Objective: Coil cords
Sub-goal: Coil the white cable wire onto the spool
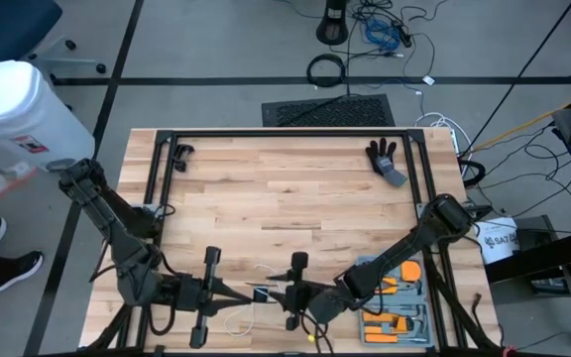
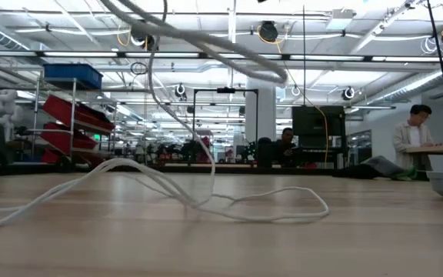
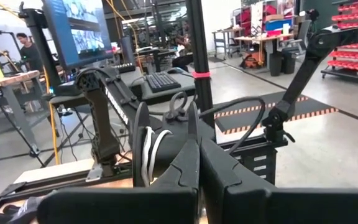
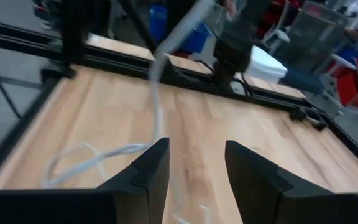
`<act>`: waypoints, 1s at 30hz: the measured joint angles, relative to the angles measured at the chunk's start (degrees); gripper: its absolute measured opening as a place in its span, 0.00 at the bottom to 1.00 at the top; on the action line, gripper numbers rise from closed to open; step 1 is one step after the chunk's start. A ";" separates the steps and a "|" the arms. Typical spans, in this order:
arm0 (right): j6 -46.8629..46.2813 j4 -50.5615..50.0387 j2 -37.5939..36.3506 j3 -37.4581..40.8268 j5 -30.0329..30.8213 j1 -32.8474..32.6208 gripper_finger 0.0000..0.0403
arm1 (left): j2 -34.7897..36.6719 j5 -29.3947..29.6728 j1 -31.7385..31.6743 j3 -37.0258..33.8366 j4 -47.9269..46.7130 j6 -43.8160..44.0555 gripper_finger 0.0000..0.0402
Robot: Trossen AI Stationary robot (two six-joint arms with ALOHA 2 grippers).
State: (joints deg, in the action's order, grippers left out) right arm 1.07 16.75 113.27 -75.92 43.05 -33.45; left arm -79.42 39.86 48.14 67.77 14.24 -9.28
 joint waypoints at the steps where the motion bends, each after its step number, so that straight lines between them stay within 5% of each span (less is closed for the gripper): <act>1: 0.13 -0.55 0.00 0.01 -0.21 0.21 0.35 | 0.00 0.00 0.00 0.00 0.00 0.01 0.00; 21: 2.38 -4.11 0.02 0.02 -25.58 0.39 0.35 | -0.02 -0.24 0.49 0.00 -0.26 0.58 0.00; 26: 0.63 -7.67 -0.36 0.02 -25.34 0.38 0.39 | -0.02 -0.24 1.14 0.00 -0.26 1.03 0.00; 30: -1.98 -14.76 -2.98 0.00 -18.23 -0.04 0.40 | -0.02 -0.22 1.53 0.00 -0.27 1.03 0.00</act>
State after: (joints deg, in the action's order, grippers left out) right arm -0.91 1.99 110.29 -75.92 24.82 -33.50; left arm -79.44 39.64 49.67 67.77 13.97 -8.25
